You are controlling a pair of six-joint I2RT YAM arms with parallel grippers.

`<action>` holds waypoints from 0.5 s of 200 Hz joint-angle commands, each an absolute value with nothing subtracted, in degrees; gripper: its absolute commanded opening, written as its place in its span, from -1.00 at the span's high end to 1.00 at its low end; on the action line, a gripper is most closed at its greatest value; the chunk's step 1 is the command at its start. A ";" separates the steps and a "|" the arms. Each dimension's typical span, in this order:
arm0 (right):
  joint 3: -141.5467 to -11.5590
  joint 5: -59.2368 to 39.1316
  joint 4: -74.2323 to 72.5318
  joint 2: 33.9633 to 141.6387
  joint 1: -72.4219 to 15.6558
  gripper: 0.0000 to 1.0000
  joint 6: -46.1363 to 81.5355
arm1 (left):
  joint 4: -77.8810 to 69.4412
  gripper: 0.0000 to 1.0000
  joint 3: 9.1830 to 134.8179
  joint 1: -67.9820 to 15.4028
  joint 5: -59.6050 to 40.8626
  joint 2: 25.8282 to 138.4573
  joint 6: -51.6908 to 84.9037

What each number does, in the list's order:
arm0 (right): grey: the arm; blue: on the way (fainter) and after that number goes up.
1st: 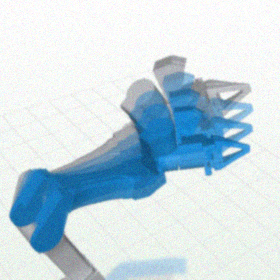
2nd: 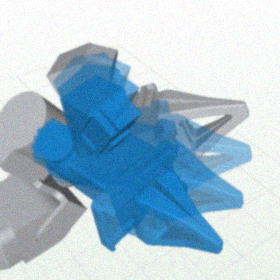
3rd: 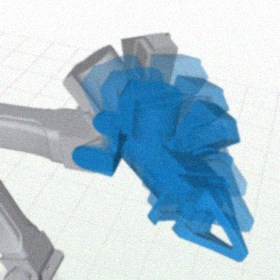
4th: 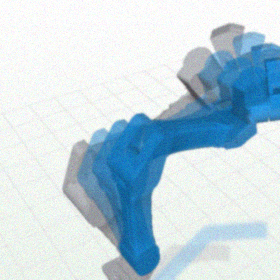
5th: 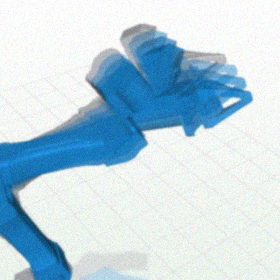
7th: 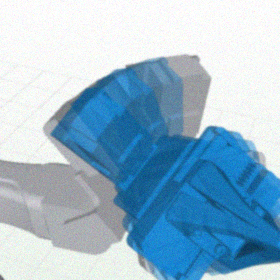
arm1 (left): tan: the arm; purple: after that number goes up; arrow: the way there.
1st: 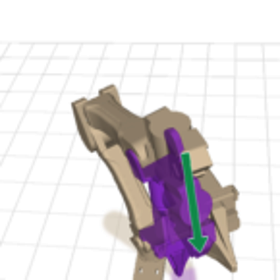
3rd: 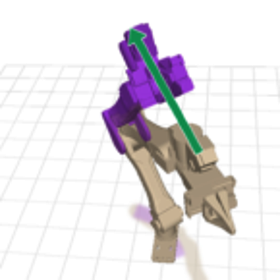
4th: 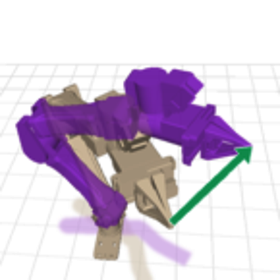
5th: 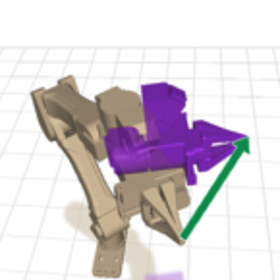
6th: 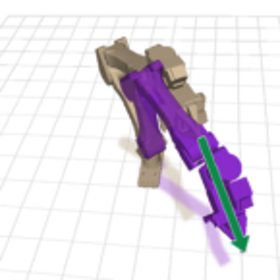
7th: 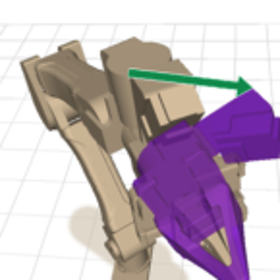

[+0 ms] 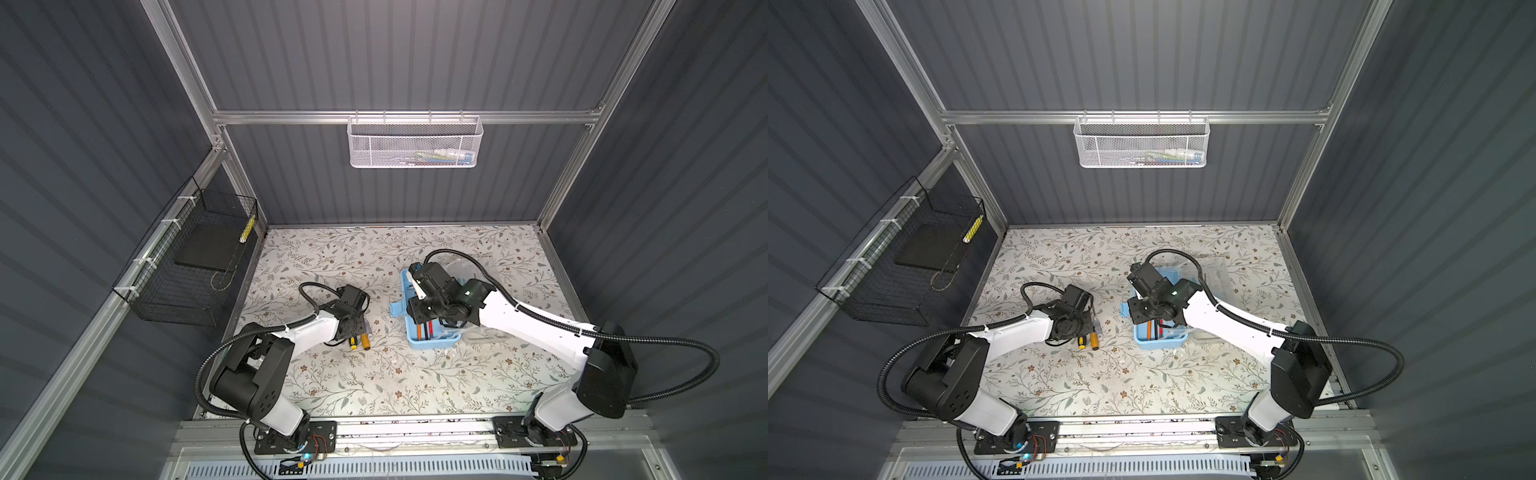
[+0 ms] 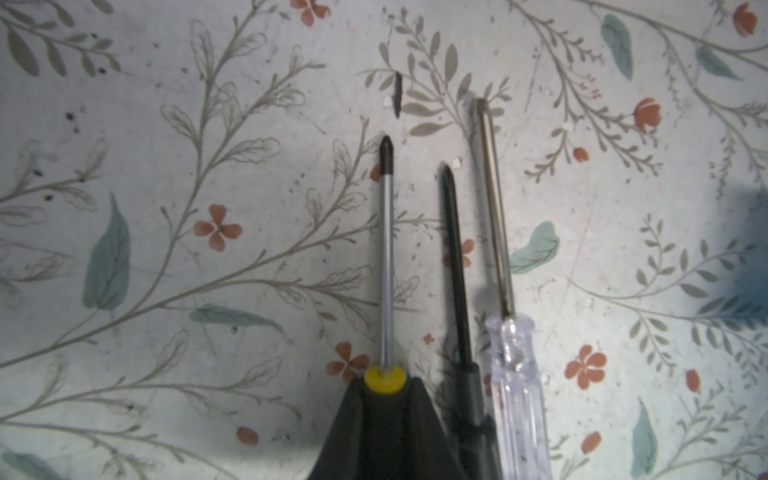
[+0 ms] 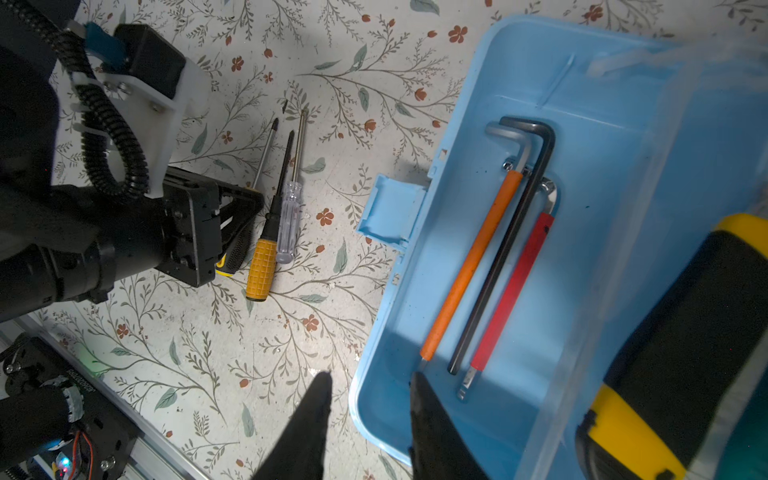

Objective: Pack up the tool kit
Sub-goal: 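Grasp the black-yellow screwdriver with the left gripper, then carry the black-yellow screwdriver into the box while right gripper holds the lid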

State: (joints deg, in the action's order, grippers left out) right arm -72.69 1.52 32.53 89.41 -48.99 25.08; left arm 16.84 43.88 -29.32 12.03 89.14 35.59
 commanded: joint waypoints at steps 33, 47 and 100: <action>-72.16 -0.56 31.12 86.93 -48.09 0.32 25.86 | 23.10 1.00 44.96 -29.52 10.58 80.86 36.62; -71.72 -1.19 30.65 84.91 -47.02 0.32 26.64 | 23.17 1.00 45.78 -29.51 8.12 76.27 37.73; -65.29 -3.79 28.86 70.37 -38.37 0.32 30.74 | 19.46 1.00 53.63 -31.83 -0.69 70.56 43.48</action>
State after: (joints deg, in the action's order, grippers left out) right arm -68.23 -2.22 29.89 76.97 -42.22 28.10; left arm 21.30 48.88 -29.74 4.49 70.70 39.64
